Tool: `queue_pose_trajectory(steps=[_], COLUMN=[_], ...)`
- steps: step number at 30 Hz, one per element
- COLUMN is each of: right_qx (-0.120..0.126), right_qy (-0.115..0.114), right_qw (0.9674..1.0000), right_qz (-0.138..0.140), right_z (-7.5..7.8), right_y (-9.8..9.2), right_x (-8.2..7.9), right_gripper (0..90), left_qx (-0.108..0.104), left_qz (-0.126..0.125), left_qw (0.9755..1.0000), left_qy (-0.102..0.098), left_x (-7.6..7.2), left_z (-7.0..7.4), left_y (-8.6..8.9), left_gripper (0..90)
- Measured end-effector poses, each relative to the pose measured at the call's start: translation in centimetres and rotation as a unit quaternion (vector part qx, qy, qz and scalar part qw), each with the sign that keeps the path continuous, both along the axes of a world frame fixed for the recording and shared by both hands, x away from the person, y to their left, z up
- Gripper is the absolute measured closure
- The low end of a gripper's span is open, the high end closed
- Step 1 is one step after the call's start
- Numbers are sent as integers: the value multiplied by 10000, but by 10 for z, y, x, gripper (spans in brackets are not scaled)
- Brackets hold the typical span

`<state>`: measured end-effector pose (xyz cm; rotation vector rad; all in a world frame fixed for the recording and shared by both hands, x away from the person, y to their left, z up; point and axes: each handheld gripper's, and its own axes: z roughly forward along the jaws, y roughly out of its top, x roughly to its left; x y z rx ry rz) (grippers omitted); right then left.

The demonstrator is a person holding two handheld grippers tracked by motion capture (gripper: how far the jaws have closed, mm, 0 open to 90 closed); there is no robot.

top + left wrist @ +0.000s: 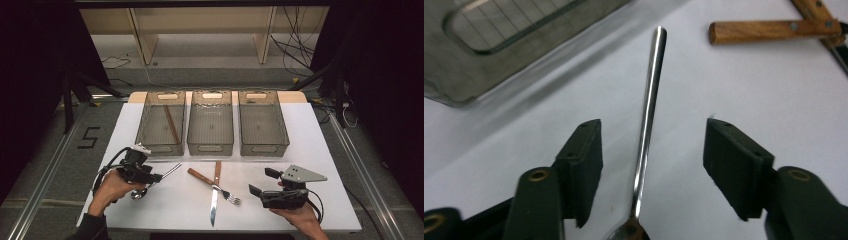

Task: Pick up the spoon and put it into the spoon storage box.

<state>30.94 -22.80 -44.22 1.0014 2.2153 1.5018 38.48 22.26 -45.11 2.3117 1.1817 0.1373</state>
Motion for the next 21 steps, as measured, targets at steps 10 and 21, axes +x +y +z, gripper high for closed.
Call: queue_pose_trajectory(steps=[10,21], right_qx=[-38,-53], right_qy=[-12,-16], right_qw=[10000,10000], right_qz=[25,52], right_z=[0,0], right_y=[3,3], right_x=[0,-1], right_gripper=[186,188], left_qx=[349,573], left_qz=[-134,-145], left_qw=[9988,9974], left_qy=[330,418], left_x=[1,2], left_z=[-12,-19], left_y=[-2,-3], left_gripper=[600,691])
